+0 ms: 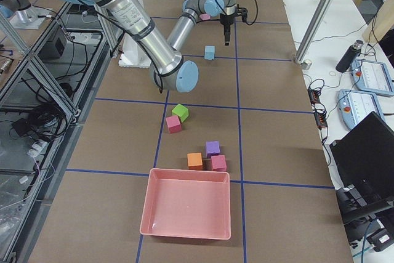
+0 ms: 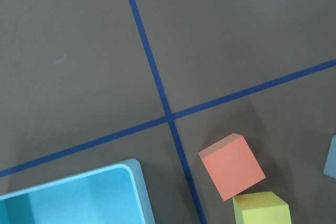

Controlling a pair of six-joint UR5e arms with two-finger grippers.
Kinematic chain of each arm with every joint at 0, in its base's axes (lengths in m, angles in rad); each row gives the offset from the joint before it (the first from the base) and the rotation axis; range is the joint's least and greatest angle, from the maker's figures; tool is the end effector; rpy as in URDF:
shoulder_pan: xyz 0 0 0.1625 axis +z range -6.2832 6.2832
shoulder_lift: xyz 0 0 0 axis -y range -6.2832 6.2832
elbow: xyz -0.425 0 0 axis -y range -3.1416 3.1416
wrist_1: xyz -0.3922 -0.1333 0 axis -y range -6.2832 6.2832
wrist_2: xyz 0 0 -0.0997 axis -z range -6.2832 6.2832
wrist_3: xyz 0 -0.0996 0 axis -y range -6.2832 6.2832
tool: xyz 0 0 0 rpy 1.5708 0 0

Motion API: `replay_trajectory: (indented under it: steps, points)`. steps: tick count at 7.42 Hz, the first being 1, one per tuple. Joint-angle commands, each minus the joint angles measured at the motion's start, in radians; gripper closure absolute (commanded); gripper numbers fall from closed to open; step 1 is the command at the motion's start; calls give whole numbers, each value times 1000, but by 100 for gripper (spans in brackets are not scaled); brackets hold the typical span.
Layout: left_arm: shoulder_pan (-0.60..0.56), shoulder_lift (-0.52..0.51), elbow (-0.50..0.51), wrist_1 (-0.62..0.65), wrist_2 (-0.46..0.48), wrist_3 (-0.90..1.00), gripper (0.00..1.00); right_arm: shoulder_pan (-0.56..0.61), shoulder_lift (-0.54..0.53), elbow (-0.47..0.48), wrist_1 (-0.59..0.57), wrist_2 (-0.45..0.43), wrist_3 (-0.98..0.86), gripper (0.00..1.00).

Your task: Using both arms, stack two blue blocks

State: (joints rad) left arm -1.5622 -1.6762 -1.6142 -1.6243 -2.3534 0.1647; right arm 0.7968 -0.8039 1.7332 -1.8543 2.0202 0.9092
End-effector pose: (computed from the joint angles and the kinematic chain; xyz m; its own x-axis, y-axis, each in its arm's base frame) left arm -0.0584 -0.5450 0.5761 0.6969 0.3064 -0.6485 -0.1244 0.9421 0.3115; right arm -0.3992 -0.5372 0.1659 0.7239 -0.0511 0.6880 -0.0211 0.9952 0.0960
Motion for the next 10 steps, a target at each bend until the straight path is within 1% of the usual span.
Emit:
replay_trajectory:
  steps: [1,2,3,4,5,6,7,8,9,10]
  points:
    - [1,-11,-7,-2,-1,-14,2,247,-237,119,-16,113,-358,0]
    - [2,-5,-21,-38,-1,-19,2,366,-333,141,-16,200,-486,0]
    - [4,-5,-20,-43,-1,-20,1,460,-448,146,-13,225,-701,0]
    - [7,-5,-19,-43,-1,-23,1,532,-545,141,-11,216,-854,0]
    - [17,-5,-19,-42,-1,-25,1,603,-627,138,-6,215,-956,0]
    - [60,-5,-16,-40,2,-31,1,672,-708,138,-6,213,-1062,0]
    - [74,-5,-13,-43,-1,-124,1,720,-769,140,-5,215,-1093,0]
    - [144,-7,-21,-90,2,-248,1,731,-791,143,-5,216,-1090,0]
    - [234,-5,-10,-214,9,-319,1,730,-793,137,-5,216,-1084,0]
    - [301,-5,-12,-292,10,-373,1,730,-793,137,-5,216,-1080,0]
